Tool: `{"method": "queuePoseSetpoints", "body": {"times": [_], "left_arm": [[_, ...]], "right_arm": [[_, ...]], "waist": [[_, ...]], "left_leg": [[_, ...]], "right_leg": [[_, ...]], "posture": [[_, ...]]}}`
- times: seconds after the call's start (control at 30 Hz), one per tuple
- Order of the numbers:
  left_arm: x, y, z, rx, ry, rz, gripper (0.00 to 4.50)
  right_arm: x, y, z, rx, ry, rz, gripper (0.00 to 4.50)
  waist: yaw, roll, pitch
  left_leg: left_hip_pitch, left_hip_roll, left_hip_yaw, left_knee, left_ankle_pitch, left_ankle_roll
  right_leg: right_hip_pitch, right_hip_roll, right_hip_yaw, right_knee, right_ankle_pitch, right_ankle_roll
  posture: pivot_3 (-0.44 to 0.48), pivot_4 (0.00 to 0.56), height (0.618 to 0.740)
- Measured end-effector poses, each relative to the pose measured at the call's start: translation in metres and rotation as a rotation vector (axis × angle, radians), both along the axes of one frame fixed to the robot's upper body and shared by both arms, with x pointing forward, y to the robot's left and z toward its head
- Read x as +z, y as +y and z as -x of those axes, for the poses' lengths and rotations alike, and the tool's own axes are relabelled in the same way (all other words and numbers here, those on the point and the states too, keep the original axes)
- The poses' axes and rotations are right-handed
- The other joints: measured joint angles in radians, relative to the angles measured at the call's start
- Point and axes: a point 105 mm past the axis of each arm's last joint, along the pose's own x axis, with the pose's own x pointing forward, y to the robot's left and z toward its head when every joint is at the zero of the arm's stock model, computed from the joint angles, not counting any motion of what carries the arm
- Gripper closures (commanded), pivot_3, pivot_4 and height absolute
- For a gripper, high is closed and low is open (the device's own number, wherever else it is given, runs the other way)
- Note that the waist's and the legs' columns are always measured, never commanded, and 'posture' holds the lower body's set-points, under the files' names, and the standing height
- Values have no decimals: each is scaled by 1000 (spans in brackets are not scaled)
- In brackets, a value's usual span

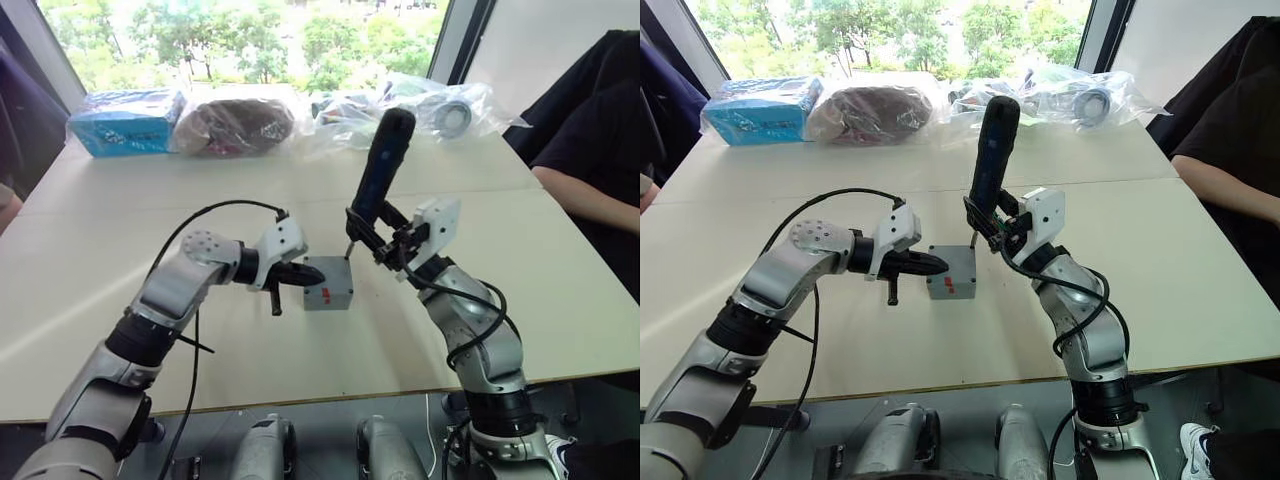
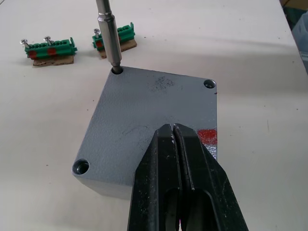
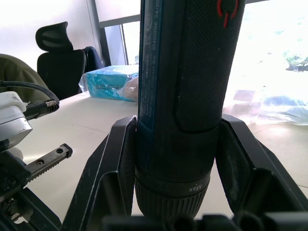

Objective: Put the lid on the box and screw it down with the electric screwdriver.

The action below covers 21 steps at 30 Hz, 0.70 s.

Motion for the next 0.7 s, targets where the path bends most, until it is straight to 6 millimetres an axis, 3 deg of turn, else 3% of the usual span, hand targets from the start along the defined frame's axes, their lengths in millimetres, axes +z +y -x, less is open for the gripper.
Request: {"method": "queuePoseSetpoints", "body": {"times": [0.7], "left_arm": [[-5,-2,1,-6,-2,10,4500]], "right_arm": [[-1,0,-5,11,20,30,2677]], "waist": [[1,-1,-4]], "left_leg": [[8,0,0,-2,-1,0]], "right_leg": [[5,-4,-1,-2,-3,-5]], "posture": [[0,150,740]]}}
